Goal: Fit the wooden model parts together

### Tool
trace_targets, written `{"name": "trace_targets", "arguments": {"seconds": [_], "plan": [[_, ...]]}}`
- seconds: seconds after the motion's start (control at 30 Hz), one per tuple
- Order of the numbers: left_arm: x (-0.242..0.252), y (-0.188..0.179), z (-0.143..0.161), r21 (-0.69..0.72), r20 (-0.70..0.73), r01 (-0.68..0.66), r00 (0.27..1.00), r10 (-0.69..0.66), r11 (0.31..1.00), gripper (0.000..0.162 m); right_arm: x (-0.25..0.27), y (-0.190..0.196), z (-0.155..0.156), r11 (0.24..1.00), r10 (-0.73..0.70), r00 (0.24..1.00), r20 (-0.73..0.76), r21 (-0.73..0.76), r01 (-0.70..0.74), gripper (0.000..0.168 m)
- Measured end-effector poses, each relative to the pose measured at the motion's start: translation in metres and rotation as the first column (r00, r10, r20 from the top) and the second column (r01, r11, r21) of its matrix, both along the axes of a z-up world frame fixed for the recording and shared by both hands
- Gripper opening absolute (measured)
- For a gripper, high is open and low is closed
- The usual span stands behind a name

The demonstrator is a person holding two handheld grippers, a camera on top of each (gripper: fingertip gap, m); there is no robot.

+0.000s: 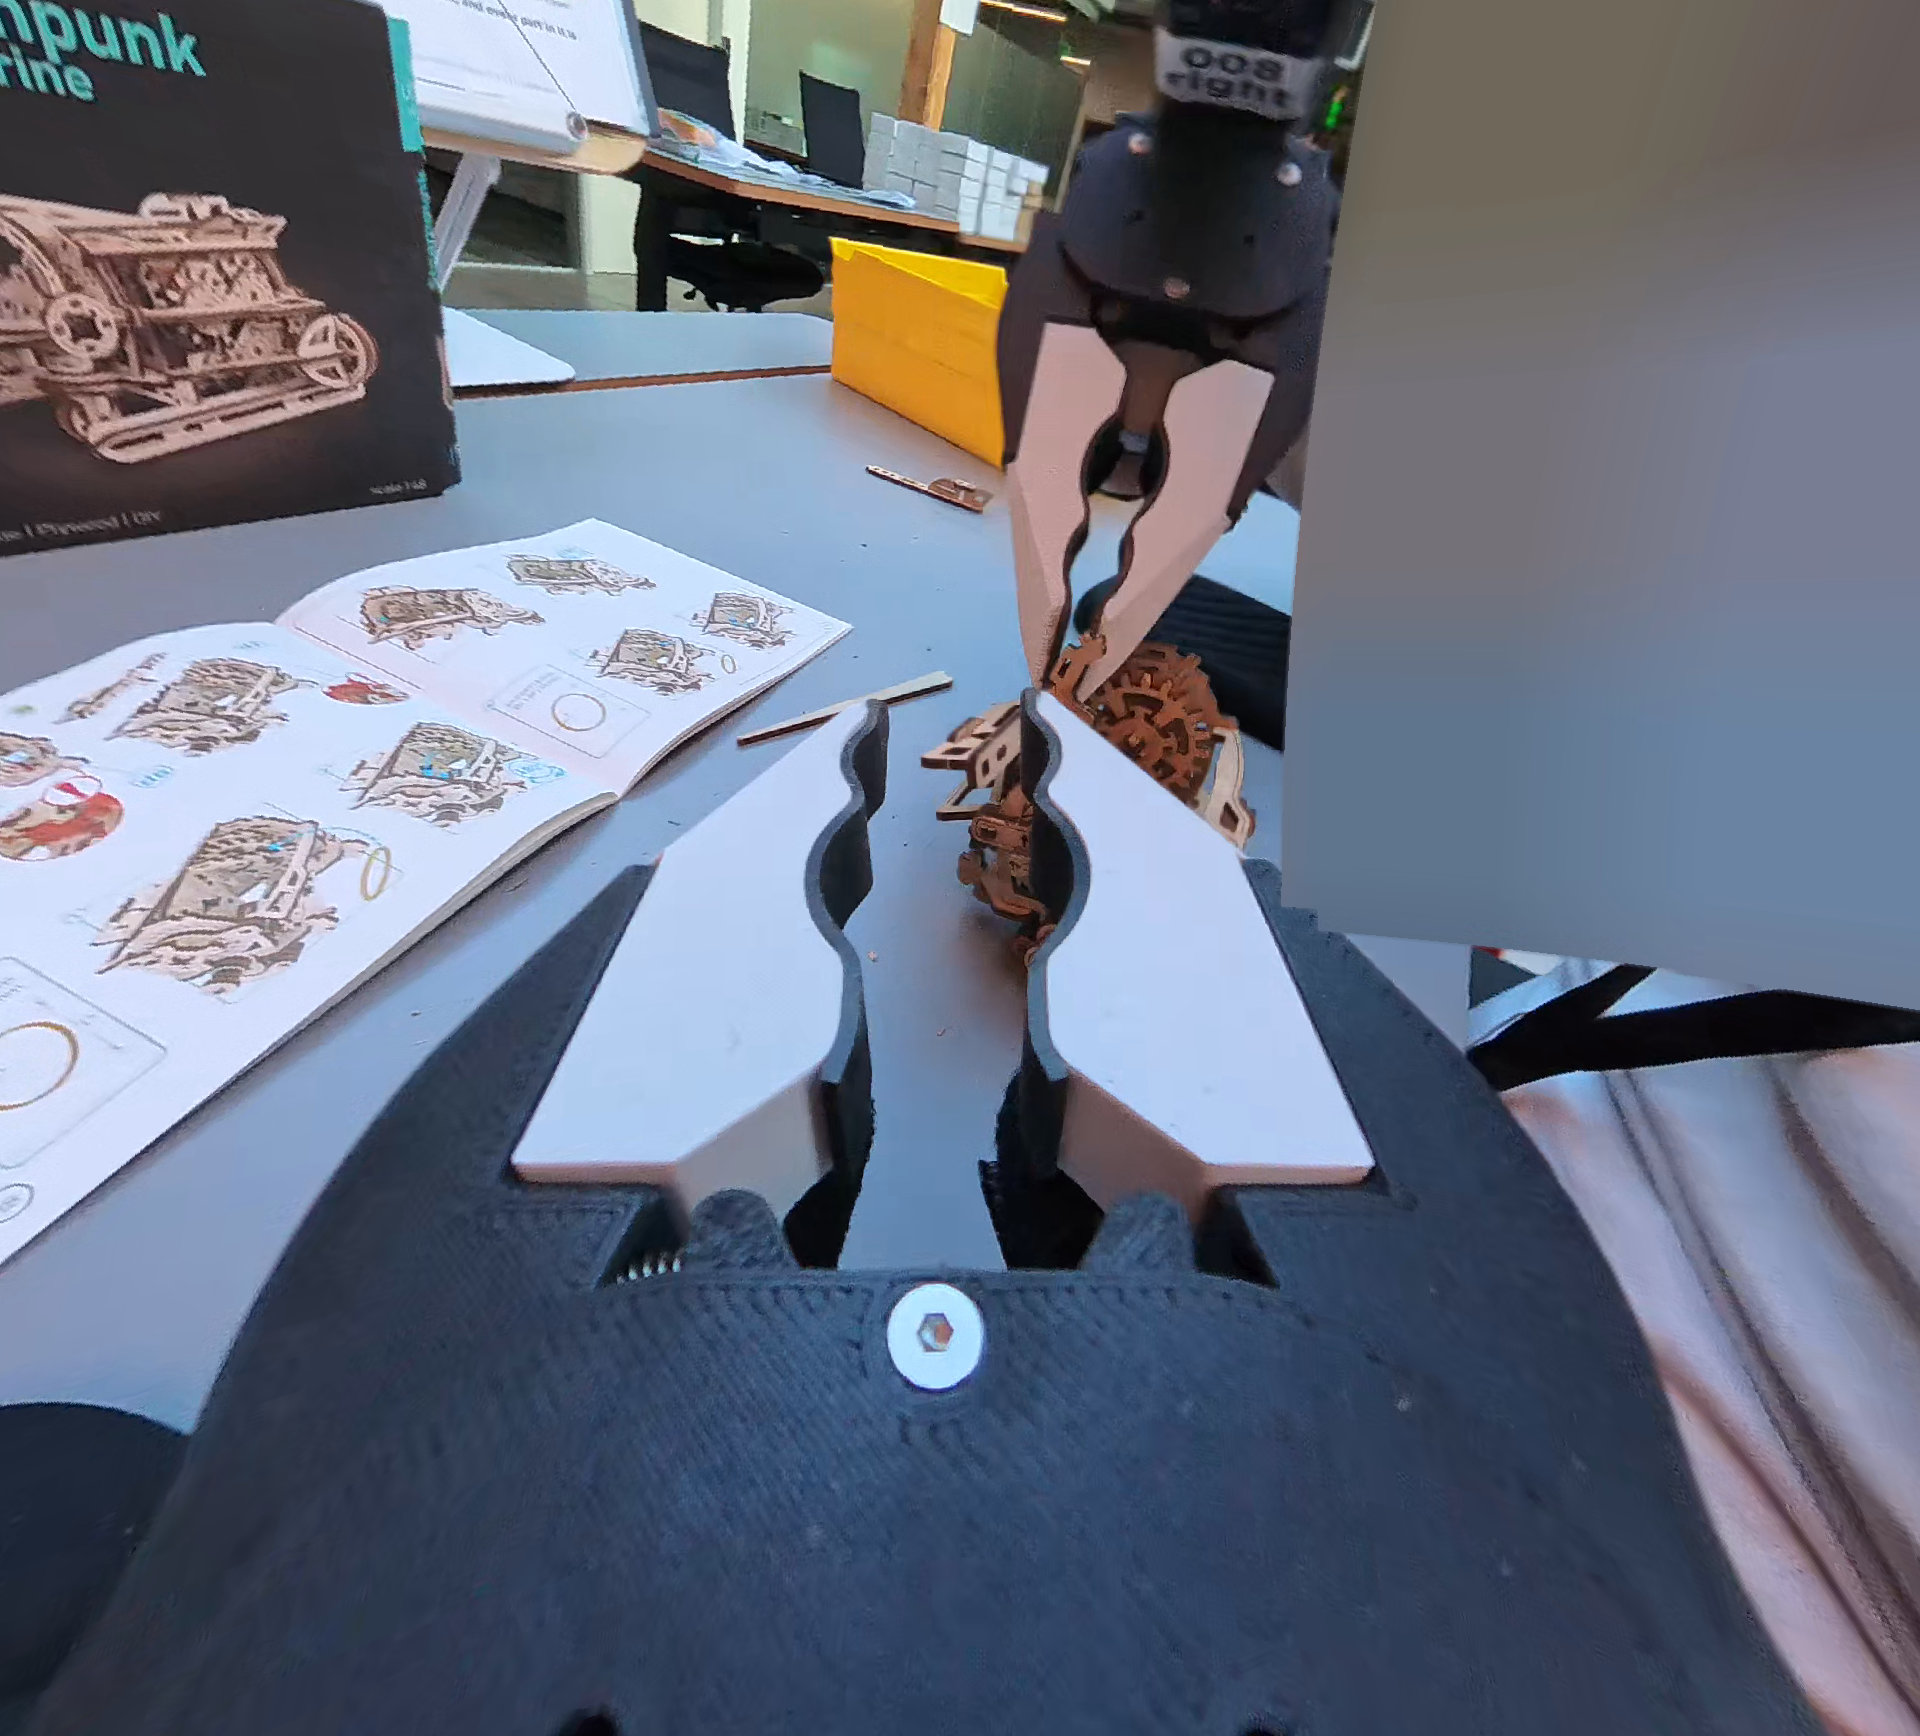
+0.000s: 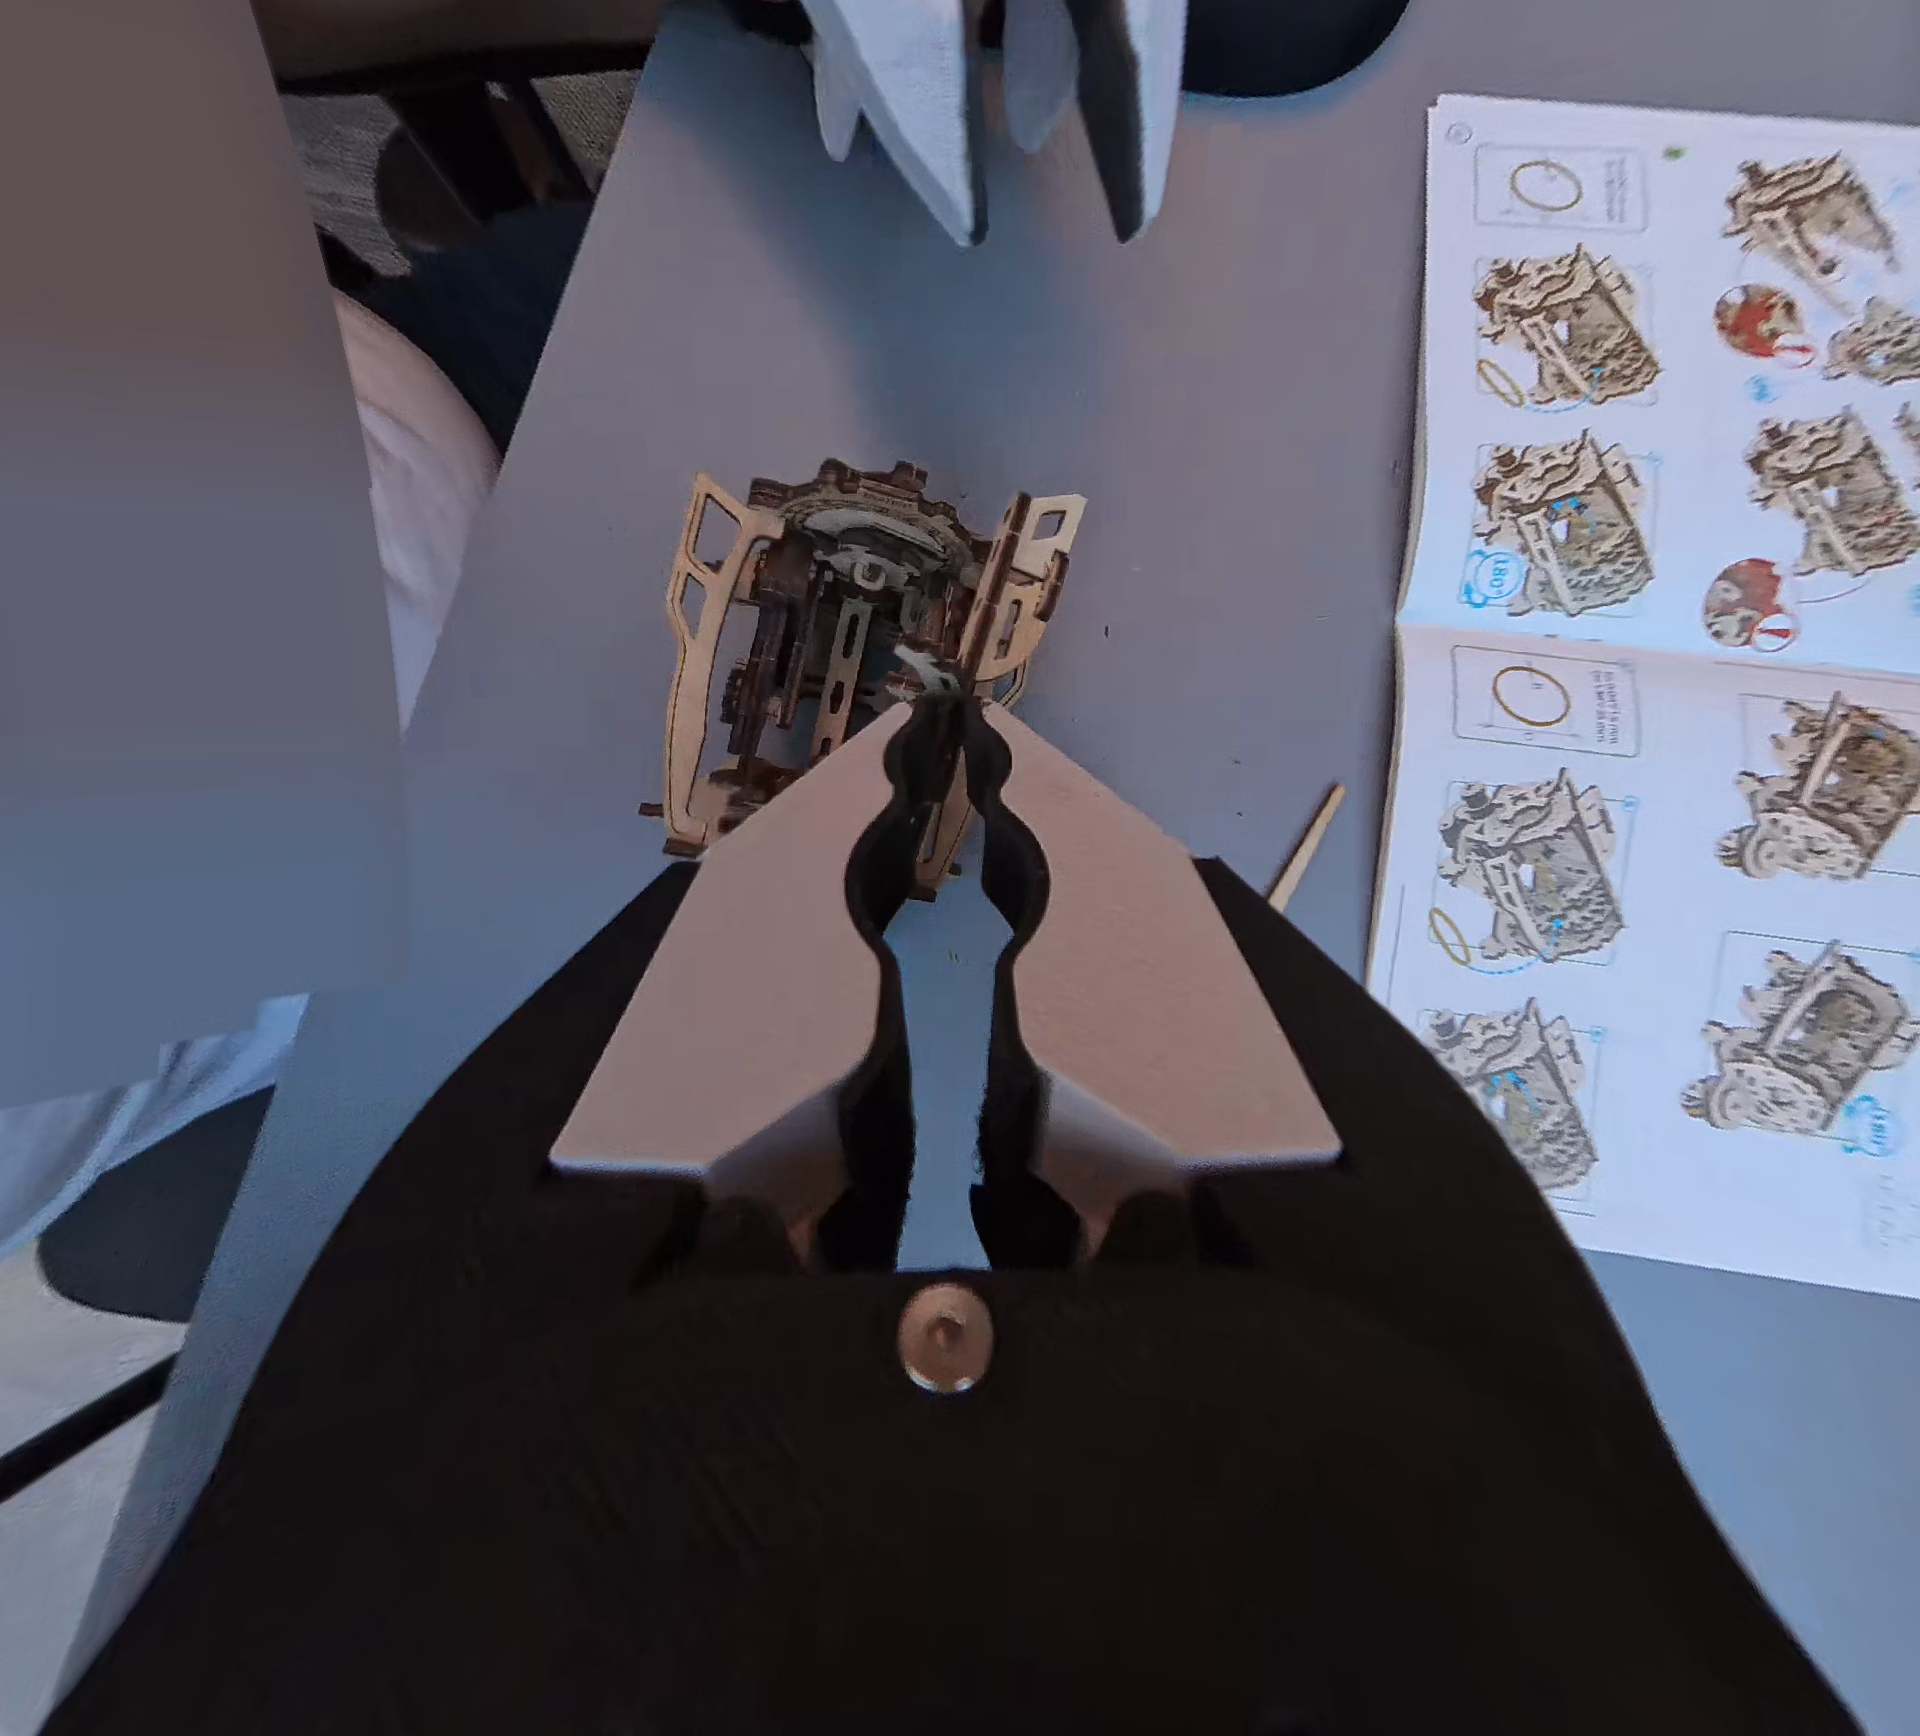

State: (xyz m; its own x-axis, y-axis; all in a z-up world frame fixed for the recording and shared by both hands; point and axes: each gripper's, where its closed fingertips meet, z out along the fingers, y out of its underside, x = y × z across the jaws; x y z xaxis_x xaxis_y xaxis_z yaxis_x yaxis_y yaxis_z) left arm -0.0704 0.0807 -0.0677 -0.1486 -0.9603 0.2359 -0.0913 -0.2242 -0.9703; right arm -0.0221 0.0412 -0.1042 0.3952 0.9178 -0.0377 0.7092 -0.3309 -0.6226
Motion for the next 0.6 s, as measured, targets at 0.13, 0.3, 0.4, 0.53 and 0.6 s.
{"name": "trace_targets", "arguments": {"seconds": [0.13,0.3,0.4,0.53,0.6], "plan": [[0.006,0.002,-0.004,-0.031,-0.029,0.039,0.999,-0.04,0.999,0.026,0.002,0.0,0.001,0.99,0.002,0.996,0.092,0.141,-0.015,0.005],[0.027,0.0,-0.023,-0.058,-0.176,0.128,0.975,-0.137,0.99,0.03,0.003,0.003,0.0,0.999,-0.03,0.999,0.042,0.04,0.028,0.005],[0.034,-0.009,-0.029,-0.135,-0.228,0.234,0.938,-0.26,0.963,0.026,0.005,0.005,0.0,0.995,-0.059,0.997,-0.044,-0.078,0.055,0.003],[0.038,-0.008,-0.035,-0.133,-0.245,0.254,0.928,-0.28,0.958,0.024,0.006,0.007,0.0,0.96,-0.137,0.974,-0.182,-0.268,0.085,0.003],[0.037,-0.009,-0.035,-0.152,-0.239,0.269,0.923,-0.3,0.951,0.018,0.006,0.007,0.001,0.932,-0.177,0.954,-0.241,-0.354,0.083,0.002]]}}
